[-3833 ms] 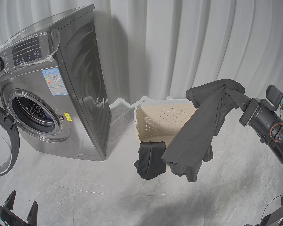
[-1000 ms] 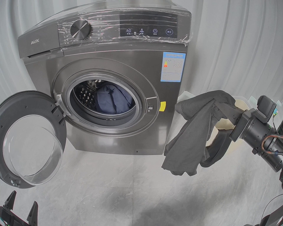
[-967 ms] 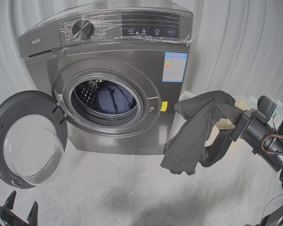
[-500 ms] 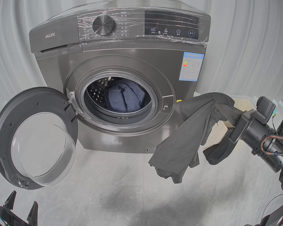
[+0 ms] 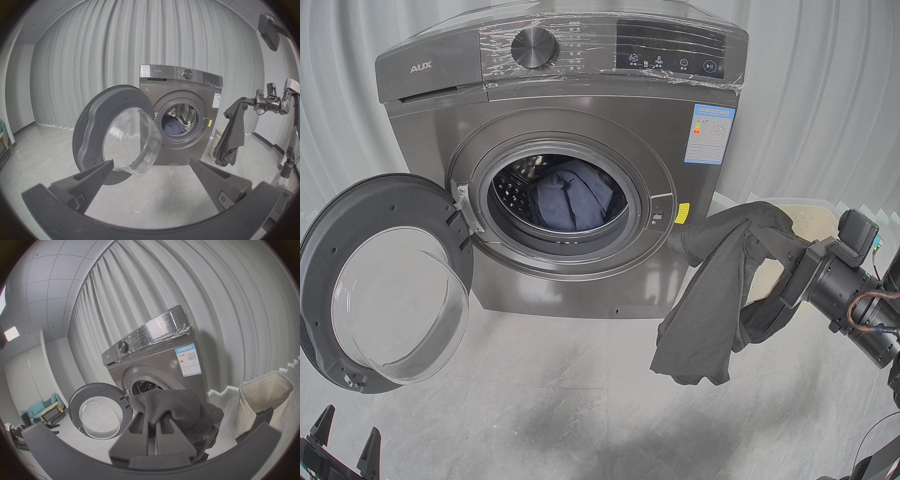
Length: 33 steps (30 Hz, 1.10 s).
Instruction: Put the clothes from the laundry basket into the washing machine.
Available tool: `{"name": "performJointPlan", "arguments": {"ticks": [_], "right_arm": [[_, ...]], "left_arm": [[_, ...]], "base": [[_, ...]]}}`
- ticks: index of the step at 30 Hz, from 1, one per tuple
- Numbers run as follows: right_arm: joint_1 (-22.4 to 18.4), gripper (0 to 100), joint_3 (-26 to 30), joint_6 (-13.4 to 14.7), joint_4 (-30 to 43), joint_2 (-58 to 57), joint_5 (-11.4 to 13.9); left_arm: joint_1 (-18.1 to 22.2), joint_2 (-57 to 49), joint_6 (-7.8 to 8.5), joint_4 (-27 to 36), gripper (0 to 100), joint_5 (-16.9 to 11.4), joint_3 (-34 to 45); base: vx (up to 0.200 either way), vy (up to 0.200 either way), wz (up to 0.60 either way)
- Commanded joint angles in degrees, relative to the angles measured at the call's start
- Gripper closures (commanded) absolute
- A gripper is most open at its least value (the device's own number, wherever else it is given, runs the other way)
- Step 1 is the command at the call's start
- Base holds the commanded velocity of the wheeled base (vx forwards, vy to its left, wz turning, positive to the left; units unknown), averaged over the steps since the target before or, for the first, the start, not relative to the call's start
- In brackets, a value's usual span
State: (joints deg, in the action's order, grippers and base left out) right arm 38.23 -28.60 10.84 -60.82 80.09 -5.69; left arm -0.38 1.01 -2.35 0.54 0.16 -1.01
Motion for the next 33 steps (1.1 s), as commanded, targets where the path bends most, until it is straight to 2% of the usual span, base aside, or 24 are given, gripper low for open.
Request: {"name": "performJointPlan", "arguments": {"ticks": [1, 4, 12, 14, 19, 23, 26, 27, 28, 30, 32, 33], "right_arm": [[0.1, 100, 0.1, 0.1, -0.1, 0.9, 0.0], [0.2, 100, 0.2, 0.5, -0.1, 1.2, 0.0], [1.1, 100, -0.6, 0.1, 0.0, 2.9, -0.3], [1.3, 100, -1.5, -0.5, -0.2, 4.9, -0.3], [3.1, 100, -5.5, 0.3, -0.2, 7.9, -0.7], [4.9, 100, -6.8, 1.2, -0.3, 11.1, -2.4], [6.3, 100, -8.1, 2.5, -1.8, 12.9, -3.4], [6.7, 100, -8.6, 2.9, -2.6, 13.8, -4.0], [6.9, 100, -9.1, 3.0, -3.7, 14.6, -4.6], [7.0, 100, -10.0, 3.0, -5.4, 15.8, -5.3], [7.0, 100, -10.3, 3.0, -6.0, 16.2, -5.3], [7.1, 100, -11.4, 3.0, -6.4, 17.3, -5.3]], "left_arm": [[-0.1, -1.0, -0.02, 0.0, 0, 0.0, 0.8], [-0.1, -1.0, 0.16, 0.0, 0, 0.0, 0.8], [0.1, -1.0, 1.21, -0.3, 0, 0.5, 0.9], [0.2, -1.0, 1.56, -0.2, 0, 0.5, 0.9], [0.2, -1.0, 2.09, -0.2, 0, 0.4, 1.0], [0.3, -1.0, 2.18, -0.3, 0, 0.3, 1.0], [0.4, -1.0, 3.14, -0.3, 0, 0.0, 1.0], [0.4, -1.0, 3.85, -0.4, 0, -0.7, 1.0], [0.4, -1.0, 3.85, -1.1, 0, -1.5, 0.8], [0.6, -1.0, 2.97, -3.5, 0, -3.0, -3.2], [0.7, 0.1, 2.97, -4.2, 0, -3.9, -5.8], [0.6, 4.3, 3.5, -4.6, 0, -8.1, -10.6]], "base": [[0.0, 0.2, 0.0], [0.0, 0.2, 0.0], [0.0, 0.0, 0.0], [0.0, 0.0, 0.0], [0.0, 0.0, 0.0], [0.0, 0.0, 0.0], [0.0, 0.0, 0.0], [0.0, 0.0, 0.0], [0.0, 0.0, 0.0], [0.0, 0.0, 0.0], [0.0, 0.0, 0.0], [0.0, 0.0, 0.0]]}}
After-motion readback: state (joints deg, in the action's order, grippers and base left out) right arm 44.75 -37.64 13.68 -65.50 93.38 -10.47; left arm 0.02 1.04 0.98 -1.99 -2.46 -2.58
